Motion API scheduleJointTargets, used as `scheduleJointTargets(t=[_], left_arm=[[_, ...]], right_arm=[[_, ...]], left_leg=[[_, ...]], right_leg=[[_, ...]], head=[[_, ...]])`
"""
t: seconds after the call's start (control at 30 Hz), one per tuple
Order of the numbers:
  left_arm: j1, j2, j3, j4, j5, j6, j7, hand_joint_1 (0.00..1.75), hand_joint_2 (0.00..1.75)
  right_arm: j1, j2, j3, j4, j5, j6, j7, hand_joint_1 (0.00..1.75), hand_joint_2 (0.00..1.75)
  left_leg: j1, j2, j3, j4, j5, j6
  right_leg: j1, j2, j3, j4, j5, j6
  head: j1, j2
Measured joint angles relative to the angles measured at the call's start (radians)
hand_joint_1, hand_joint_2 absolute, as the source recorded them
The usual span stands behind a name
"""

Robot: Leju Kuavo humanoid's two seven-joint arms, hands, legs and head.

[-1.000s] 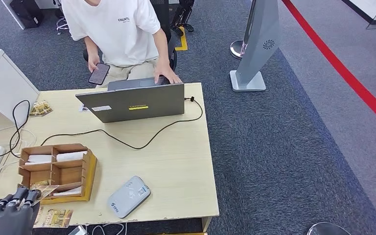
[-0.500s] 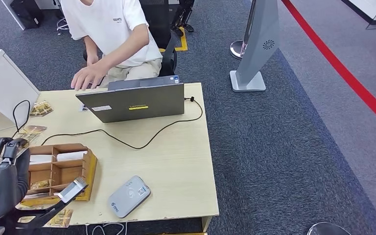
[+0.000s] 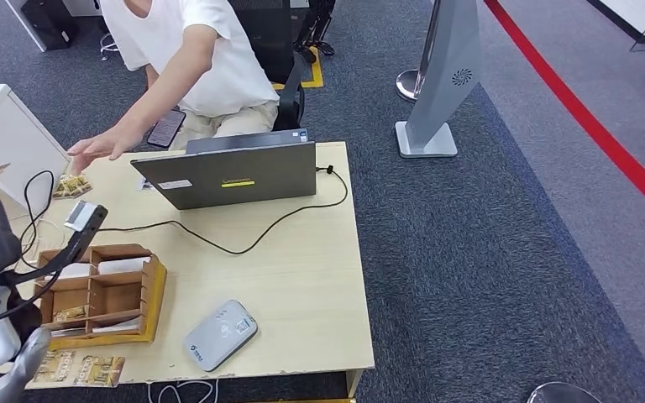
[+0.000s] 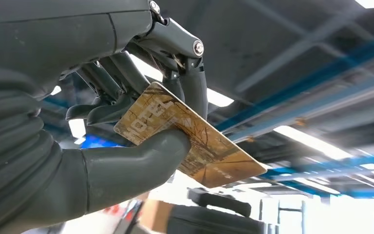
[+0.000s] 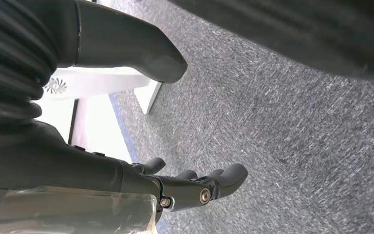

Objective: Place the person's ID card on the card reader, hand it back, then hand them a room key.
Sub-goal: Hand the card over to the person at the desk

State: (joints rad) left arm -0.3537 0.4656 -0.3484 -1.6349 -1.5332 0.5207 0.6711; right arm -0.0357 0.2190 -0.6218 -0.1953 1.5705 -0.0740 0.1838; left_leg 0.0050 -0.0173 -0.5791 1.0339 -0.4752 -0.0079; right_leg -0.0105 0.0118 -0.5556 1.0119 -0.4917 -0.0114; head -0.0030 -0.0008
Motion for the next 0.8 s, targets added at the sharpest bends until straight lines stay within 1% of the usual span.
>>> scheduleJointTargets(t=[0.03, 0.1, 0.2, 0.27, 0.43, 0.67, 0.8], left_arm=[[-0.037, 0.025, -0.057, 0.042, 0.000, -0.015, 0.017, 1.75, 1.75], [-0.101, 0.061, -0.142, 0.116, 0.000, -0.041, 0.019, 1.75, 1.75], [-0.177, 0.092, -0.227, 0.207, 0.000, -0.061, 0.020, 1.75, 1.75], [-0.209, 0.105, -0.265, 0.248, 0.000, -0.068, 0.020, 1.75, 1.75], [-0.245, 0.124, -0.316, 0.309, 0.000, -0.078, 0.020, 1.75, 1.75], [-0.247, 0.129, -0.327, 0.345, 0.000, -0.076, 0.021, 1.75, 1.75], [-0.247, 0.130, -0.332, 0.356, 0.000, -0.074, 0.021, 0.00, 1.75]], right_arm=[[-0.001, 0.000, 0.005, 0.000, 0.000, 0.003, 0.000, 0.00, 1.75], [-0.001, -0.001, 0.013, 0.000, 0.000, 0.007, -0.001, 0.00, 1.75], [0.000, -0.002, 0.020, 0.000, -0.002, 0.009, -0.003, 0.00, 1.75], [0.000, -0.002, 0.024, 0.000, -0.002, 0.010, -0.004, 0.00, 1.75], [0.000, -0.003, 0.027, 0.000, -0.002, 0.010, -0.003, 0.00, 1.75], [0.001, -0.003, 0.027, 0.000, -0.003, 0.011, -0.003, 0.00, 1.75], [0.001, -0.003, 0.027, 0.000, -0.003, 0.011, -0.003, 0.00, 1.75]], left_leg=[[0.000, 0.001, 0.000, 0.000, 0.000, 0.000], [0.000, 0.004, -0.001, 0.000, 0.001, -0.001], [0.000, 0.006, -0.002, 0.000, 0.001, -0.001], [0.000, 0.006, -0.003, 0.000, 0.001, -0.001], [0.000, 0.006, -0.004, 0.000, 0.001, -0.001], [0.000, 0.007, -0.005, 0.000, 0.001, -0.001], [0.000, 0.006, -0.005, 0.000, 0.001, -0.001]], right_leg=[[0.000, 0.001, 0.000, 0.000, 0.001, -0.001], [0.000, 0.005, -0.002, 0.001, 0.002, -0.002], [0.000, 0.008, -0.004, 0.001, 0.004, -0.001], [0.000, 0.008, -0.005, 0.001, 0.004, -0.001], [0.000, 0.008, -0.006, 0.001, 0.004, -0.001], [0.000, 0.008, -0.007, 0.001, 0.004, -0.001], [0.000, 0.008, -0.008, 0.001, 0.004, -0.001]], head=[[0.000, 0.000], [0.000, 0.000], [0.000, 0.000], [0.000, 0.000], [0.000, 0.000], [0.000, 0.000], [0.000, 0.000]])
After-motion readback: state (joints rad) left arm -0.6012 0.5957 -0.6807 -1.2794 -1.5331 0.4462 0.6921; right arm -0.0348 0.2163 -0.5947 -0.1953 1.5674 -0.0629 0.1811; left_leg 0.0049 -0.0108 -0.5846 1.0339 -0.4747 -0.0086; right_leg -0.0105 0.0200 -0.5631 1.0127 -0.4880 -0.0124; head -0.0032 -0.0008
